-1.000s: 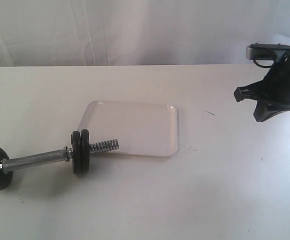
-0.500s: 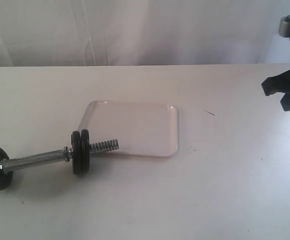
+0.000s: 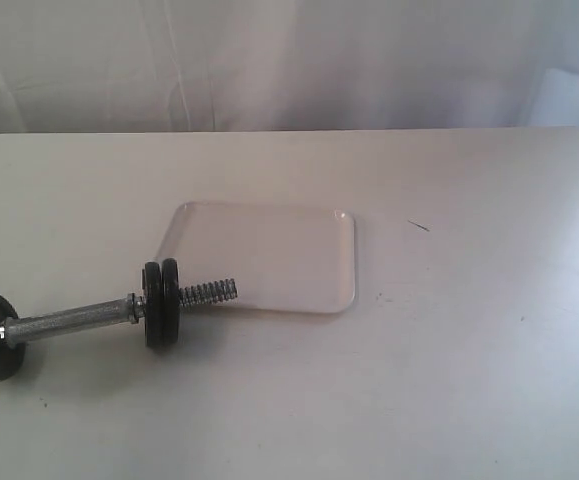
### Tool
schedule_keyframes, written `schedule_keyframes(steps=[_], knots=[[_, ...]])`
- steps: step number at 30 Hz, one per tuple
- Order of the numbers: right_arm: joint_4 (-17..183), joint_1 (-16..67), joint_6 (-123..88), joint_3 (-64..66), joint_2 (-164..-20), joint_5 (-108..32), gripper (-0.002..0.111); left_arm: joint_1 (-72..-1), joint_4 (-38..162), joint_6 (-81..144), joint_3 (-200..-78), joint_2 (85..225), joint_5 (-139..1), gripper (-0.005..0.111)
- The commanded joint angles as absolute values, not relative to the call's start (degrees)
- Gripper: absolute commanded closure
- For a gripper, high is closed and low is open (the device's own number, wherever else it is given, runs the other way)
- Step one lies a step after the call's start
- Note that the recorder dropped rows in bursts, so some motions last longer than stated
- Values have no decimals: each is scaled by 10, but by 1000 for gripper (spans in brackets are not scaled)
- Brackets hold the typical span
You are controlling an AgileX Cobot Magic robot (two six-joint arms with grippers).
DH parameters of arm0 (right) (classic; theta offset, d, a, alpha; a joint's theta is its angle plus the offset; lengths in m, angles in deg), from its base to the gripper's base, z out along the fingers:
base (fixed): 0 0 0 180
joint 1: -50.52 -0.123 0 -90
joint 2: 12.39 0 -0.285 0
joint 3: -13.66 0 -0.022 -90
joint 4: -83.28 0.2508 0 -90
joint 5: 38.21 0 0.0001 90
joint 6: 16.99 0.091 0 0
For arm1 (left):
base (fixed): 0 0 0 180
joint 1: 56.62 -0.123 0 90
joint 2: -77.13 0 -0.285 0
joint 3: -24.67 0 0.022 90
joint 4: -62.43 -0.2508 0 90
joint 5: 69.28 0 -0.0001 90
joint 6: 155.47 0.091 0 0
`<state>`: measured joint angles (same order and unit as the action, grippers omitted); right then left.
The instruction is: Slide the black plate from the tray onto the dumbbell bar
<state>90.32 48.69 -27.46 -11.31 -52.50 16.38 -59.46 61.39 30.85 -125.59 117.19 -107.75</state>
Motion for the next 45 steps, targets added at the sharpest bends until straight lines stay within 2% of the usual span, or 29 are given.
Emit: schedule_keyframes(steps=[1, 10, 16, 23, 30, 35, 40, 45], knots=[[901, 489, -273, -137, -420, 177, 108, -592, 624, 303, -1236, 1078, -1082, 107], [901, 489, -272, -177, -257, 182, 108, -592, 624, 303, -1202, 930, -1095, 107], [900, 489, -272, -206, -202, 174, 108, -592, 624, 283, -1179, 851, -1095, 107], [890, 489, -272, -237, -202, 149, 108, -592, 658, 280, -1165, 849, -1135, 107], [892, 489, -270, -267, -202, 93, 108, -592, 658, 275, -1104, 849, -1048, 107], [894, 489, -264, -283, -202, 62, 108, -592, 660, 272, -1096, 849, -1043, 107], [886, 489, -259, -331, -202, -34, 108, -592, 670, 254, -1078, 849, -1026, 107], [886, 489, -259, -407, -202, -134, 108, -592, 671, 254, -983, 849, -931, 107]])
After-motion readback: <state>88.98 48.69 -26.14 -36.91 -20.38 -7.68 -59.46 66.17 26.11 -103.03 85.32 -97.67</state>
